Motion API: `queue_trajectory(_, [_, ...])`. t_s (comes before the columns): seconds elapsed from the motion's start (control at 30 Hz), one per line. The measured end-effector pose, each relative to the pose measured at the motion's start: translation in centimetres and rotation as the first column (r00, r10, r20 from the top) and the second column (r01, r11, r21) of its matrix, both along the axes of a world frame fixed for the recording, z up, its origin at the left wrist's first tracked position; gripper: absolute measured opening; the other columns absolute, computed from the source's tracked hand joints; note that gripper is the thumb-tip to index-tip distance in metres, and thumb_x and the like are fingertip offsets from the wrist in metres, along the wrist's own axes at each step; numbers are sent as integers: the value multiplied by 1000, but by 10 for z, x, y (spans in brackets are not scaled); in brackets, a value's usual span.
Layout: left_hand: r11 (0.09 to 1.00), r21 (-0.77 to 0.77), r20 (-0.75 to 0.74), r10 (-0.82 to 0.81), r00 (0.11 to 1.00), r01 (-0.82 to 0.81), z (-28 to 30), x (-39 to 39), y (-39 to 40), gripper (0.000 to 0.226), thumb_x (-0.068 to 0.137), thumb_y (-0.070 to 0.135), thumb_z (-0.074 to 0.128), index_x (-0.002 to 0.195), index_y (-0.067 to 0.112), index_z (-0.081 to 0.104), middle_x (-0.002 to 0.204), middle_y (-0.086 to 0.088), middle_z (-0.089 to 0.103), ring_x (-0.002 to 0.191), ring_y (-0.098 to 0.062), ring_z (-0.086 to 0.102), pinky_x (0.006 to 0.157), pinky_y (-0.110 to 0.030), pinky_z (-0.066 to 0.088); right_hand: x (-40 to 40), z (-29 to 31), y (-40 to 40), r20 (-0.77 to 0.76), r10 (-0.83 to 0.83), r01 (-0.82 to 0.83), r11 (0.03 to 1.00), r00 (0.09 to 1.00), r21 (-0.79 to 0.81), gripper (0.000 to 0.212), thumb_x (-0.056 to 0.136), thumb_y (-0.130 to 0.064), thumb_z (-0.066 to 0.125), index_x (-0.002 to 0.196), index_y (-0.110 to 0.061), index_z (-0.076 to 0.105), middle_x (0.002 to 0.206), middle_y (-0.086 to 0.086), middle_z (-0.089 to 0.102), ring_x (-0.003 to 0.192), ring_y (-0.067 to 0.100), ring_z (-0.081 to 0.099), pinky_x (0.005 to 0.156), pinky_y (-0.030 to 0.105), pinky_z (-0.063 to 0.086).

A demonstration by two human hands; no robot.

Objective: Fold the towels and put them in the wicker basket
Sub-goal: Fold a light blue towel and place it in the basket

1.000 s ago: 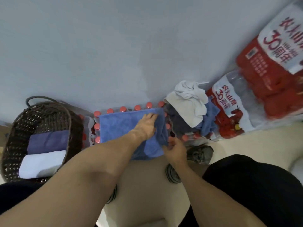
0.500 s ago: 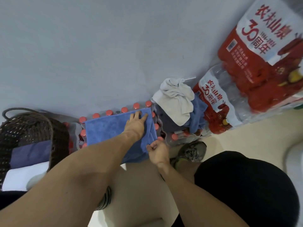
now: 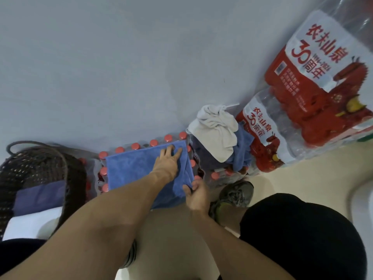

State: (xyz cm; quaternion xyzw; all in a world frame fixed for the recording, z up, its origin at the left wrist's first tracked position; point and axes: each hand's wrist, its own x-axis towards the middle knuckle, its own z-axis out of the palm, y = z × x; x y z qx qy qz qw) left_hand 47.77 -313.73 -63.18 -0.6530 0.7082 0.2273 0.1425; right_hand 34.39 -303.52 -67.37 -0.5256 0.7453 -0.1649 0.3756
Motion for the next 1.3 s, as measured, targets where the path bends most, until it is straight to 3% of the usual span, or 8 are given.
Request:
queue_trajectory(0.2, [1000, 14, 4, -9, 1000, 9, 0, 2, -4, 84, 90, 23, 60, 156, 27, 8, 160, -10, 3, 144, -32, 13, 114, -41, 29, 8, 18, -17, 11, -66, 66, 985, 998, -162, 47, 85, 15, 44, 60, -18, 22, 68, -1, 23, 60, 14, 24, 51, 24, 27])
queue_trajectory(0.3, [1000, 15, -1, -8, 1000, 8, -1, 2, -3, 84, 89, 24, 61, 156, 27, 9, 160, -10, 4, 143, -33, 14, 114, -41, 28, 3, 14, -9, -181, 109, -133, 983, 977, -123, 19, 90, -12, 60, 79, -24, 50, 87, -2, 47, 79, 14, 44, 66, 22, 40])
queue_trajectory(0.43, [1000, 20, -13, -6, 1000, 7, -2, 3, -4, 85, 89, 21, 61, 155, 29, 10, 160, -10, 3, 145, -33, 10, 115, -41, 26, 6, 25, -10, 131, 7, 6, 995, 991, -98, 16, 89, -1, 63, 84, -9, 50, 83, 12, 49, 76, 21, 45, 78, 45, 45])
queue_trajectory(0.6, [1000, 6, -3, -19, 1000, 19, -4, 3, -6, 85, 89, 21, 62, 156, 27, 10, 160, -11, 2, 145, -33, 11, 112, -42, 28, -3, 35, -11, -32, 149, -152, 985, 988, -78, 7, 94, -18, 57, 89, -15, 52, 94, 0, 46, 83, 11, 40, 75, 23, 32])
queue_trajectory(0.77, [1000, 11, -47, -21, 999, 21, -4, 7, -7, 85, 90, 21, 62, 156, 27, 9, 160, -10, 3, 145, -32, 11, 114, -40, 26, -18, 40, 3, 137, 66, -61, 997, 988, -39, 25, 94, -18, 57, 85, -35, 41, 72, -5, 52, 59, 1, 47, 53, 13, 39])
queue_trajectory(1.03, [999, -20, -69, -29, 997, 28, -3, 9, -4, 80, 93, 21, 57, 156, 26, 9, 160, -11, 2, 145, -32, 10, 117, -40, 23, -36, 26, 15, 305, 167, -281, 880, 938, 384, 31, 81, -31, 78, 82, -2, 69, 69, 1, 60, 60, 6, 55, 50, 12, 41])
queue_trajectory(1.17, [999, -18, -60, -28, 998, 27, -4, 8, -5, 83, 91, 21, 59, 156, 26, 8, 159, -11, 3, 144, -32, 11, 116, -40, 23, -37, 16, 16, 170, 220, -278, 701, 960, 657, 26, 82, -31, 74, 69, -20, 54, 71, -5, 51, 62, 3, 47, 52, 10, 37])
queue_trajectory(1.3, [999, -19, -44, -35, 998, 34, -4, 9, -7, 84, 91, 23, 61, 156, 25, 8, 159, -12, 4, 144, -33, 11, 115, -41, 23, -43, 12, 17, 63, 135, -142, 724, 989, 675, 34, 79, -31, 79, 69, -19, 49, 71, -4, 50, 61, 5, 47, 41, 8, 37])
